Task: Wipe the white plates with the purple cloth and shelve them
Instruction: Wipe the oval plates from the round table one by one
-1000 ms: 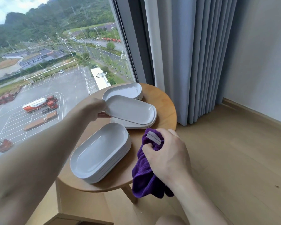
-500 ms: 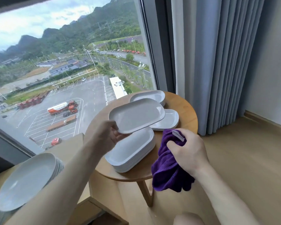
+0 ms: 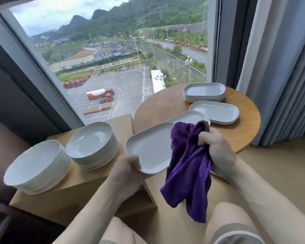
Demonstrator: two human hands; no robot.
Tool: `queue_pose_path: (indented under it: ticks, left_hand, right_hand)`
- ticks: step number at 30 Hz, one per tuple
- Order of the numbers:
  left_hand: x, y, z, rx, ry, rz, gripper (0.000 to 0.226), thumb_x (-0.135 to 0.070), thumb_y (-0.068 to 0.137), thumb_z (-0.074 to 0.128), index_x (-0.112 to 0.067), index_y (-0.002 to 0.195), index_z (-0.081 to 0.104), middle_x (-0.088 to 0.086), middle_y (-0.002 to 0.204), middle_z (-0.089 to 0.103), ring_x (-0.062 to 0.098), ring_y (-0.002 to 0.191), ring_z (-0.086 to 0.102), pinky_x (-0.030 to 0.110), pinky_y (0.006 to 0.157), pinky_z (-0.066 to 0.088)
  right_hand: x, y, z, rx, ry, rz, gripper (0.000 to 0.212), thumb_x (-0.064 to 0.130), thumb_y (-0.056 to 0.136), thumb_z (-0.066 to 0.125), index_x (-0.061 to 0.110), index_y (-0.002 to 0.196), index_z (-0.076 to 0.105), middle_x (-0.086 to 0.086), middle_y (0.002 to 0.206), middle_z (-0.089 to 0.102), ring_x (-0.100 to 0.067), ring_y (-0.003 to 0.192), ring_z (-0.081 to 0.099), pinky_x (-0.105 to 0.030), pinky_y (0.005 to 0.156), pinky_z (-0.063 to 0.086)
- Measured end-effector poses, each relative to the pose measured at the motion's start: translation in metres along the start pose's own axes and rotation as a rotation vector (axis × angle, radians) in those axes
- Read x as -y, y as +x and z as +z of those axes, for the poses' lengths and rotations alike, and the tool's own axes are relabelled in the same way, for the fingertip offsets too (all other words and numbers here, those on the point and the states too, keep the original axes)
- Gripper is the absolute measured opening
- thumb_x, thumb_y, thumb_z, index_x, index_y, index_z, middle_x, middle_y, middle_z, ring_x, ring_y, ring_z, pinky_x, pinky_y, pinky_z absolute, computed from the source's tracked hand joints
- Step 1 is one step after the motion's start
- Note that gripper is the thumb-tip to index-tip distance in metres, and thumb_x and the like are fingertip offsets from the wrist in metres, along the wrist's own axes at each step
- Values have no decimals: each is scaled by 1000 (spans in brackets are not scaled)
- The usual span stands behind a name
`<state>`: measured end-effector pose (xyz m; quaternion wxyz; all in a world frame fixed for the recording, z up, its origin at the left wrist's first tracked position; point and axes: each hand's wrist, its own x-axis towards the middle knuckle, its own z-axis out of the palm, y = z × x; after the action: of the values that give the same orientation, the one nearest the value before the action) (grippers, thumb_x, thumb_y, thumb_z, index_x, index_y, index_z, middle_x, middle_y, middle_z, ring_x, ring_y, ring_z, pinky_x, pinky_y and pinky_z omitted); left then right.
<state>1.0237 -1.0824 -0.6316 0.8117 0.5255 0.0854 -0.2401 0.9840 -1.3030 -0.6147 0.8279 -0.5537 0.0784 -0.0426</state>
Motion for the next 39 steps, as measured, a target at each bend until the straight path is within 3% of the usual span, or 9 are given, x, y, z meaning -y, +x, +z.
queue_pose_path:
  ticks: [3,5,7,9,12,16,24,31,39]
  left_hand:
    - [16,-21,-14,15,-29,9,90,8,53,44,-6,142,53,22,136,66,46,124,64,67,107,46]
    - [23,-30,-20,9,-47,19,90,9,52,44,-10,139,55,20,129,70,44,116,68,63,100,53]
    - [30,-40,-24,5,-42,19,88,10,51,44,-12,135,57,19,119,73,40,106,73,59,94,55]
    - [36,-50,-26,9,-11,22,85,10,52,45,-11,133,59,18,112,74,36,97,74,54,88,56]
    - [41,-62,-29,13,-12,36,83,13,52,47,-7,131,61,23,114,72,38,100,73,45,70,61]
    - [39,-70,-47,7,-97,52,92,16,52,43,-12,138,57,28,127,67,45,106,70,47,73,61]
    - [36,-74,-73,0,-135,70,91,16,52,38,-17,135,59,23,125,70,43,102,70,52,86,54]
    - [47,-74,-69,50,25,-24,95,8,46,44,-22,135,60,19,127,70,43,105,66,38,74,47]
    - [59,-74,-61,221,184,-93,101,11,51,47,-34,141,56,16,134,65,45,117,62,38,74,42]
  right_hand:
    - [-8,-14,20,123,-78,-19,15,5,56,43,15,60,54,-7,64,39,-21,58,37,-29,55,31]
    - [-18,-18,29,184,-279,-76,50,10,60,46,16,102,73,-8,93,64,-17,83,61,-26,75,46]
    - [-34,-25,40,144,-510,-174,63,18,66,49,26,126,65,6,122,57,-1,110,58,-13,93,42]
    - [-54,-36,54,132,-722,-284,61,23,71,51,24,131,57,10,124,43,-2,117,50,-5,95,35]
    - [-86,-47,60,231,-1065,-443,52,33,79,57,21,129,48,10,128,37,-13,118,43,-17,103,36]
    - [-100,-59,60,262,-1378,-536,50,51,81,52,30,127,51,12,137,42,-22,124,44,-40,103,44]
    - [-105,-65,61,396,-1378,-488,53,40,80,51,36,132,56,14,141,44,-19,121,44,-42,97,47]
    - [-97,-29,18,123,-1402,-309,46,28,89,59,24,134,64,8,132,47,-17,112,42,-42,101,44]
    - [-99,-26,12,26,-1308,-417,46,11,83,68,16,129,67,5,125,51,-21,113,51,-40,93,50]
